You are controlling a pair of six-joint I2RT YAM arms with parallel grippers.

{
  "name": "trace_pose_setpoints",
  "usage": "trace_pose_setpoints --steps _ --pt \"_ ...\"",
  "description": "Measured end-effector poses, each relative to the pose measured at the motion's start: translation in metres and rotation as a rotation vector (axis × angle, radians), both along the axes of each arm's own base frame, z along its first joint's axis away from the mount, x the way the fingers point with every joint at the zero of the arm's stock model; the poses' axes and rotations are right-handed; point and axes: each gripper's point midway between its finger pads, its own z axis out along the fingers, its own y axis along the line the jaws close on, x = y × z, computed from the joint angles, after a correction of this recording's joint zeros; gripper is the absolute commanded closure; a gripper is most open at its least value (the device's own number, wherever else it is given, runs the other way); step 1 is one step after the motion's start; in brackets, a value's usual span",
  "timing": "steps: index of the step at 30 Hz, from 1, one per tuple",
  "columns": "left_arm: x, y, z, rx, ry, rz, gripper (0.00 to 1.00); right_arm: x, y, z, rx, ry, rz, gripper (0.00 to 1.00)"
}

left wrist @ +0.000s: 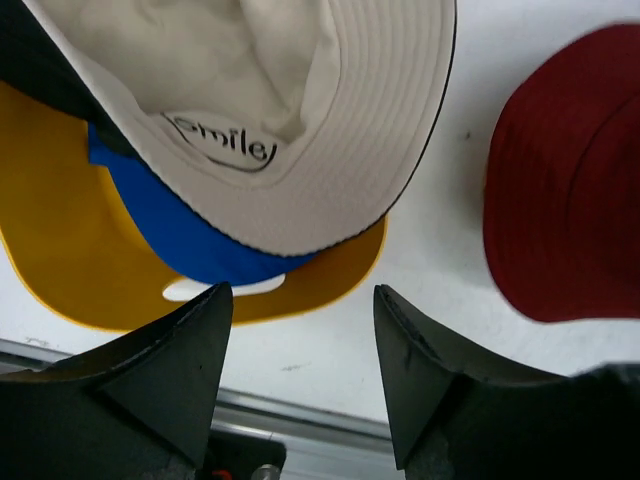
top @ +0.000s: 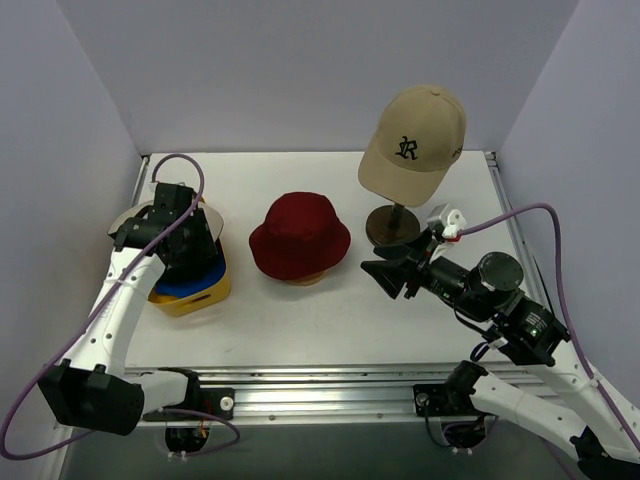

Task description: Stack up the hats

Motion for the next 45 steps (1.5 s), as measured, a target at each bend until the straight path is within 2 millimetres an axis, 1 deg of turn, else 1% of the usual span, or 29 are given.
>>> trace_pose_setpoints --steps 1,3,6,8,12,16,21,23,25,31,35,41,43,44,45 --pt "-0.006 0.000 -0.005 0.003 0.026 -0.012 0.34 0.000 0.000 -0.001 -0.001 0.001 0.000 0.60" --pt "-0.015 -0.002 -0.010 0.007 0.058 -0.039 0.36 0.000 0.000 -0.003 -0.003 0.003 0.000 0.60" --pt "-0.021 -0.004 -0.010 0.015 0.071 -0.068 0.36 0.000 0.000 -0.004 -0.006 0.006 0.000 0.60" --pt "-0.024 -0.003 -0.014 0.021 0.085 -0.079 0.36 0.000 0.000 -0.005 -0.006 0.006 0.000 0.60" --pt "-0.030 0.004 -0.033 0.062 0.154 -0.072 0.36 0.000 0.000 -0.004 -0.004 0.004 0.000 0.60" --pt "-0.026 0.004 -0.052 0.084 0.227 -0.071 0.32 -0.002 -0.002 -0.001 0.004 -0.003 0.000 0.60" --pt "-0.020 0.000 -0.085 0.097 0.353 -0.089 0.30 -0.004 -0.004 0.002 0.011 -0.011 0.000 0.60" --pt "-0.019 0.000 -0.101 0.110 0.407 -0.089 0.30 -0.005 -0.005 0.003 0.014 -0.013 0.000 0.60" --pt "-0.018 0.003 -0.112 0.132 0.442 -0.084 0.28 -0.005 -0.005 0.003 0.016 -0.015 0.000 0.60" --pt "-0.020 0.013 -0.125 0.144 0.483 -0.062 0.28 -0.006 -0.006 0.004 0.018 -0.018 0.000 0.60" --pt "-0.020 0.021 -0.139 0.124 0.524 -0.048 0.28 -0.006 -0.006 0.004 0.018 -0.018 0.000 0.60" --pt "-0.015 0.023 -0.159 0.138 0.569 -0.063 0.28 -0.006 -0.006 0.004 0.018 -0.018 0.000 0.60" --pt "-0.016 0.024 -0.166 0.148 0.597 -0.062 0.31 -0.006 -0.006 0.004 0.018 -0.018 0.001 0.59" --pt "-0.017 0.025 -0.171 0.153 0.614 -0.062 0.35 -0.006 -0.006 0.004 0.018 -0.018 0.000 0.60" --pt "-0.019 0.025 -0.175 0.157 0.630 -0.061 0.58 -0.006 -0.006 0.004 0.018 -0.018 0.000 0.60"
